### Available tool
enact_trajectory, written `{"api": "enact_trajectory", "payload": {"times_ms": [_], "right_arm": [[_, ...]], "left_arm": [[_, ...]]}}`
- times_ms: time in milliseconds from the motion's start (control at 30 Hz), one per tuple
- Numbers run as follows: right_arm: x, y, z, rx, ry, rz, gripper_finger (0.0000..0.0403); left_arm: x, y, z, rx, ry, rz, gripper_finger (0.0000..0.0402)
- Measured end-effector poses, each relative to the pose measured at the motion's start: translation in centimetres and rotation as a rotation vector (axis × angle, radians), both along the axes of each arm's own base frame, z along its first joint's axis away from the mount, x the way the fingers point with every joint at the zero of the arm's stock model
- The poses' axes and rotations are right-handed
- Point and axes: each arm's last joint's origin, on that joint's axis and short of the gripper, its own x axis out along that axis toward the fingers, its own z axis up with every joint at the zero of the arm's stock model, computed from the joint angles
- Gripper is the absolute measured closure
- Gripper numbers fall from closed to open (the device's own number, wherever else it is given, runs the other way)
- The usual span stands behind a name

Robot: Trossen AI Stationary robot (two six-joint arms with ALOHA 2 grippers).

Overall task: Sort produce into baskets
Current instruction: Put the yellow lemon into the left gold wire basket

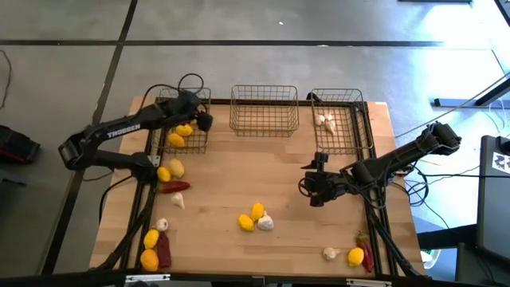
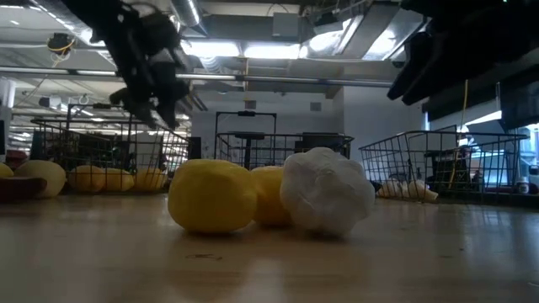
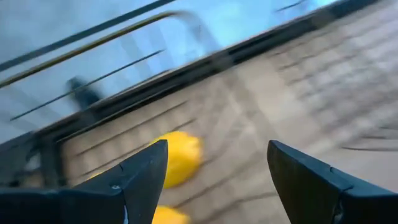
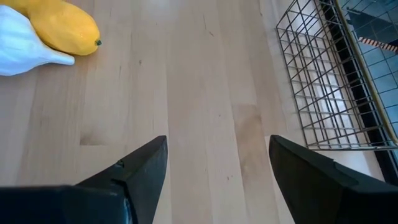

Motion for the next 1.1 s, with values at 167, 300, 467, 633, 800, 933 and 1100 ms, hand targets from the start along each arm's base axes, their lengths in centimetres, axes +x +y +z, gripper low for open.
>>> {"api": "enact_trajectory", "payload": {"times_ms": [167,300,467,633,800,933,1100], "right_arm": [[0.2,0.1,0.1,-0.001,-0.014,0.021,0.0127],[0.2,0.1,0.1,0.006,-0.006,0.034,0.0127],[0.1,0.2,0.1,0.024,0.004,0.053,0.0127],[0.1,0.3,0.0,0.058,0.016,0.069,0.0127],[0.1,0.4,0.0,0.080,0.021,0.076,0.0127],[0.0,0.4,0.0,0.075,0.028,0.079,0.0127],[0.0,0.4,-0.1,0.067,0.032,0.086,0.0127]], "left_arm": [[2.2,-3.0,1.6,0.032,-0.129,-0.247,0.0130],[4.4,-6.0,2.0,0.051,-0.189,-0.440,0.0130],[6.7,-9.5,1.7,0.037,-0.253,-0.590,0.0130],[8.2,-11.7,0.7,-0.071,-0.319,-0.601,0.0130],[9.9,-15.0,-0.3,-0.102,-0.335,-0.787,0.0130],[11.2,-18.0,-1.5,-0.068,-0.319,-0.963,0.0130],[12.5,-20.8,-4.3,-0.040,-0.226,-1.109,0.0130]]}}
